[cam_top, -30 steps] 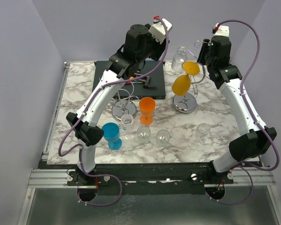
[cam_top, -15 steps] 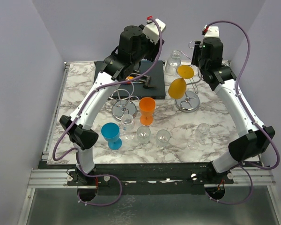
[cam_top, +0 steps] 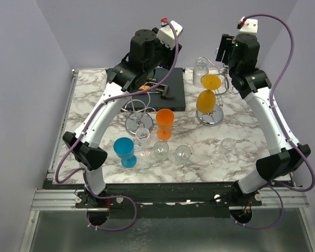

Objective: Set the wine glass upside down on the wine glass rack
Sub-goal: Adjust the wine rack at the center of the board.

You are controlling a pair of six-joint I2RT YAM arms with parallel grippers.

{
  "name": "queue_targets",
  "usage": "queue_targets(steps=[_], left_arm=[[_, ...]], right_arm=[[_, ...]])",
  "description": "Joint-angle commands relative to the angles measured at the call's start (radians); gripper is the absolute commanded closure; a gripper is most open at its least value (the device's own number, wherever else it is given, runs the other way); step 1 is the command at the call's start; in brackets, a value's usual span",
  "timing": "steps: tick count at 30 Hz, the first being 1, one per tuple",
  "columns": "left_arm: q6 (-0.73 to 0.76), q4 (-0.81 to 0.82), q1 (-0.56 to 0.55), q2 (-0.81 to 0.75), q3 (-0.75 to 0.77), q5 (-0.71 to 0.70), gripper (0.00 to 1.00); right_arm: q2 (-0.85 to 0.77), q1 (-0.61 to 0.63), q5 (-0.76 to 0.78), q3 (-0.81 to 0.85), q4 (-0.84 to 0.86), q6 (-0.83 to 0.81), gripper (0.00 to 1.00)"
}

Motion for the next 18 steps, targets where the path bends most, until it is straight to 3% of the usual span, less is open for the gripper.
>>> queue_targets(steps=[1,9,18], left_arm=[[-0.02,0.018,0.005,-0.05,-0.009,0.014,0.38],[-0.027,0.016,0.005,-0.074,-0.028,0.027,0.37],[-0.04,0.001,0.005,-0.108,-0.067,0.057,0.37]], right_arm=[[-0.012,0.004,0.027,0.055,0.016,-0.008,0.27],[0.012,-0.044,0.005,0.189,-0.051,-0.042,0.21],[0.205,-0.263,-0.239,0.429,-0.26,0.044,0.22]])
